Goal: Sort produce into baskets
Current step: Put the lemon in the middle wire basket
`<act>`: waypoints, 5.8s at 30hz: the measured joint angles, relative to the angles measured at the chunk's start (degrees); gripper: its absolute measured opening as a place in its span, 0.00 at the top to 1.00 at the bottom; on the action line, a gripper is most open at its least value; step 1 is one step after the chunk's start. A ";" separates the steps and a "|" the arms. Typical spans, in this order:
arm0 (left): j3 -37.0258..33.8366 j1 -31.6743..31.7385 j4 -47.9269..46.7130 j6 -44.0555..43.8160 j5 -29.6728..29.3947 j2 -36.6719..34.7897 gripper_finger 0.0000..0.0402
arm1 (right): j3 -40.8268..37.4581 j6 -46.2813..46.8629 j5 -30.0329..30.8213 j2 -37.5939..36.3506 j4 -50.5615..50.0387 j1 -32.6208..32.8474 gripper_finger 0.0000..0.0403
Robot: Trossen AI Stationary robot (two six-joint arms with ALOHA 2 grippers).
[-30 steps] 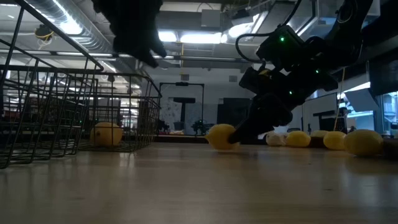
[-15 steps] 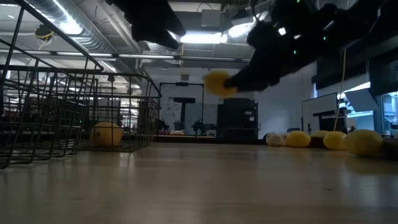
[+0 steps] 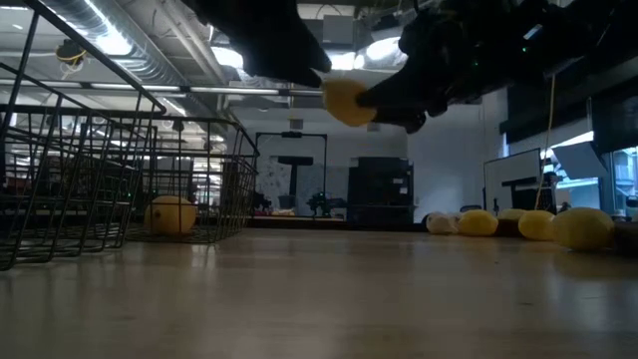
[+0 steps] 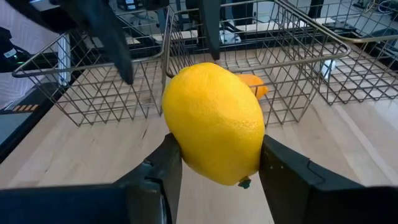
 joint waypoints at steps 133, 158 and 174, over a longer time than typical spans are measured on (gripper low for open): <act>-10.22 4.59 -57.50 -62.10 -8.24 -19.48 0.47 | 0.02 1.48 -3.41 0.15 3.56 -0.02 0.28; -24.57 8.81 -37.21 -60.29 -3.63 -18.89 0.47 | 0.02 1.48 -2.85 0.15 3.81 -0.02 0.28; -24.60 9.09 -37.12 -56.29 -3.56 -18.67 0.47 | 0.02 1.48 -2.85 0.15 3.70 -0.02 0.28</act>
